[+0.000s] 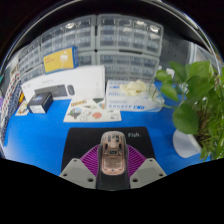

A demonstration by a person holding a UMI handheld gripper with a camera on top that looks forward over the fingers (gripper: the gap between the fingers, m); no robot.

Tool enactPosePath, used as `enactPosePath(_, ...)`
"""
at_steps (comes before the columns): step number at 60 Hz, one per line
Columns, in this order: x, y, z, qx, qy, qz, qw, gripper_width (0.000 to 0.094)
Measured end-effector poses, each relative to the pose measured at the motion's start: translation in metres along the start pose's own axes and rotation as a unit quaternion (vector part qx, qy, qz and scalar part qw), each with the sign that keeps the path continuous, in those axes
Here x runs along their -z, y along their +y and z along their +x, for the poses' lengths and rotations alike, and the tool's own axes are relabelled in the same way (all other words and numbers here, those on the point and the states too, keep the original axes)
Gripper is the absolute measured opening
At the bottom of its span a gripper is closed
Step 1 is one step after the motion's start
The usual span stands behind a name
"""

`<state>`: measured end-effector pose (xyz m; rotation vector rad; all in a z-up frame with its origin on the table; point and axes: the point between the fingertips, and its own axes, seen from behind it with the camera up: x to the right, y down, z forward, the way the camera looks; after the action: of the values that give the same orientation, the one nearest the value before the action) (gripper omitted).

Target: Arrange mouse

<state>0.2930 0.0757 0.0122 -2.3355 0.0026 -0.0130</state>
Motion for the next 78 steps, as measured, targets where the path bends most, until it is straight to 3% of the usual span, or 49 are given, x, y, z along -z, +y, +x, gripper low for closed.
enactPosePath(5,-0.013,0.028,-0.004,0.014,-0.009,-0.033,0.999,0.0338)
enactPosePath(24,-0.016,0.028,-0.004,-0.009,-0.02,-0.022,1.0,0.0483)
enactPosePath(32,-0.011,0.029,0.019,-0.014,0.029,-0.043,0.999,0.0879)
enactPosePath(46,0.054,0.0,-0.014,-0.012,0.041,-0.006,0.999,0.0861)
enactPosePath(78,0.239,-0.041,-0.246,0.001,0.003,0.114,0.993,0.0854)
